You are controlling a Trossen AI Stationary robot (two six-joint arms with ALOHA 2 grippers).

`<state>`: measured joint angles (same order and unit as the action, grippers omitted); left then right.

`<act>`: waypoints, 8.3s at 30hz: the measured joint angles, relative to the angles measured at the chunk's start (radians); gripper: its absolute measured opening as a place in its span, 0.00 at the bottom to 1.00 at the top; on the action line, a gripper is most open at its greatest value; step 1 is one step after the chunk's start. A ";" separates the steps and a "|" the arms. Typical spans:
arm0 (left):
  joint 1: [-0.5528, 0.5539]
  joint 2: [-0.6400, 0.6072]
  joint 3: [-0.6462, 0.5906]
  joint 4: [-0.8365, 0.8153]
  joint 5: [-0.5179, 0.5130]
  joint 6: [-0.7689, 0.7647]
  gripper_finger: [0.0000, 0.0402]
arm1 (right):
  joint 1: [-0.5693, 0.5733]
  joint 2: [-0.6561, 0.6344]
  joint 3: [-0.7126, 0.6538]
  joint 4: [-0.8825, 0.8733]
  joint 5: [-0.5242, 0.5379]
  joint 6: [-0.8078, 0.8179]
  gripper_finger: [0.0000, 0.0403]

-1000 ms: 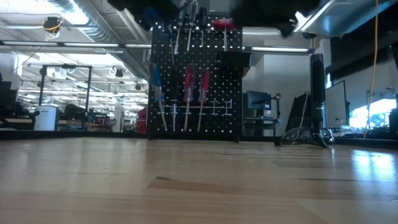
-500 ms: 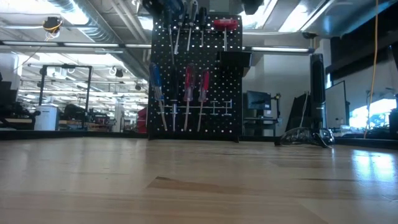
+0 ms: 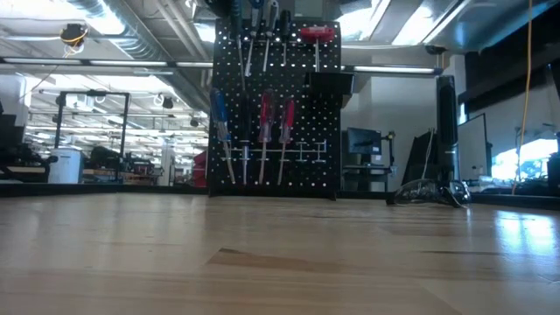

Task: Hang tools onto peg board
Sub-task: Hang the blue pick tool on the peg board

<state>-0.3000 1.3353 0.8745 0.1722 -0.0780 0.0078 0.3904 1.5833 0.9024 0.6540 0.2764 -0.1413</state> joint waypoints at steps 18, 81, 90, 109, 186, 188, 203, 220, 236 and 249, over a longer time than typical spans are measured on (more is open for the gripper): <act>0.013 -0.001 0.013 -0.016 -0.003 0.000 0.14 | -0.018 -0.008 0.000 -0.001 0.048 -0.007 0.02; -0.028 -0.124 -0.160 0.643 -0.221 0.594 0.37 | -0.097 0.059 0.066 0.581 -0.033 0.077 0.01; -0.053 -0.133 -0.160 0.615 -0.252 0.609 0.26 | -0.097 0.074 0.084 0.568 -0.033 0.072 0.01; -0.115 -0.209 -0.160 0.557 -0.423 0.633 0.01 | -0.095 0.059 0.083 0.502 -0.034 0.013 0.20; 0.067 -0.041 0.279 -0.706 -0.434 -0.285 0.02 | -0.118 0.173 0.172 -0.221 0.618 -0.468 0.14; 0.067 -0.041 0.279 -0.706 -0.428 -0.286 0.02 | -0.118 0.173 0.172 -0.225 0.618 -0.468 0.14; 0.073 -0.042 0.279 -0.711 -0.426 -0.290 0.03 | -0.116 0.173 0.172 -0.269 0.657 -0.468 0.03; 0.073 -0.048 0.279 -0.711 -0.426 -0.233 0.25 | -0.116 0.173 0.172 -0.259 0.649 -0.466 0.01; -0.010 -0.306 0.298 -0.909 -0.623 -0.293 0.34 | -0.155 0.048 0.172 -0.140 0.711 -0.340 0.01; -0.019 -0.327 0.243 -0.886 -0.644 -0.294 0.34 | -0.440 0.034 0.172 0.104 0.503 -0.125 0.01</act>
<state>-0.3191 1.0080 1.1179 -0.7136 -0.7223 -0.2859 -0.0496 1.6175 1.0740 0.7581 0.7789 -0.2666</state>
